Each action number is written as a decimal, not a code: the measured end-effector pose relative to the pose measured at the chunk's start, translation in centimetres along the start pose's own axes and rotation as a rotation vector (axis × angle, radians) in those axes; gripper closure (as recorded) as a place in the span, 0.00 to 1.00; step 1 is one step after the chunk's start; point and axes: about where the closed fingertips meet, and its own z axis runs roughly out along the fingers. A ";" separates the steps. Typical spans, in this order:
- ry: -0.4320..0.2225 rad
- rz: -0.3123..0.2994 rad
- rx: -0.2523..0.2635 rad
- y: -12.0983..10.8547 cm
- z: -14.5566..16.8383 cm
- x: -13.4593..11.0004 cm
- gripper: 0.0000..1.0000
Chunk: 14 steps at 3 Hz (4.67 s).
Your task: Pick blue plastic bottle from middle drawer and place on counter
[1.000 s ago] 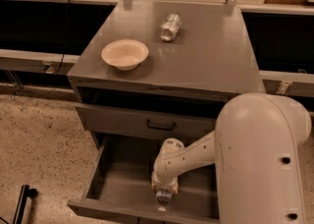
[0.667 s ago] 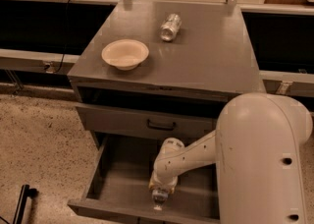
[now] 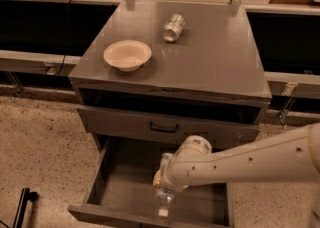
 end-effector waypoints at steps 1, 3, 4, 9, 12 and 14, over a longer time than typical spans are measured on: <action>0.101 0.001 0.085 -1.1 -8.3 0.7 1.00; 0.157 0.083 0.153 -0.5 -22.4 4.8 1.00; 0.176 0.040 0.176 -0.2 -29.8 6.8 1.00; 0.072 0.106 0.207 -4.8 -40.7 24.1 1.00; 0.090 0.274 0.077 -7.1 -32.1 29.8 0.41; 0.086 0.275 0.069 -7.2 -32.0 29.9 0.00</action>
Offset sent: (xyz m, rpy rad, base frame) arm 0.0019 -0.0628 0.2391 0.1426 -0.1791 0.0565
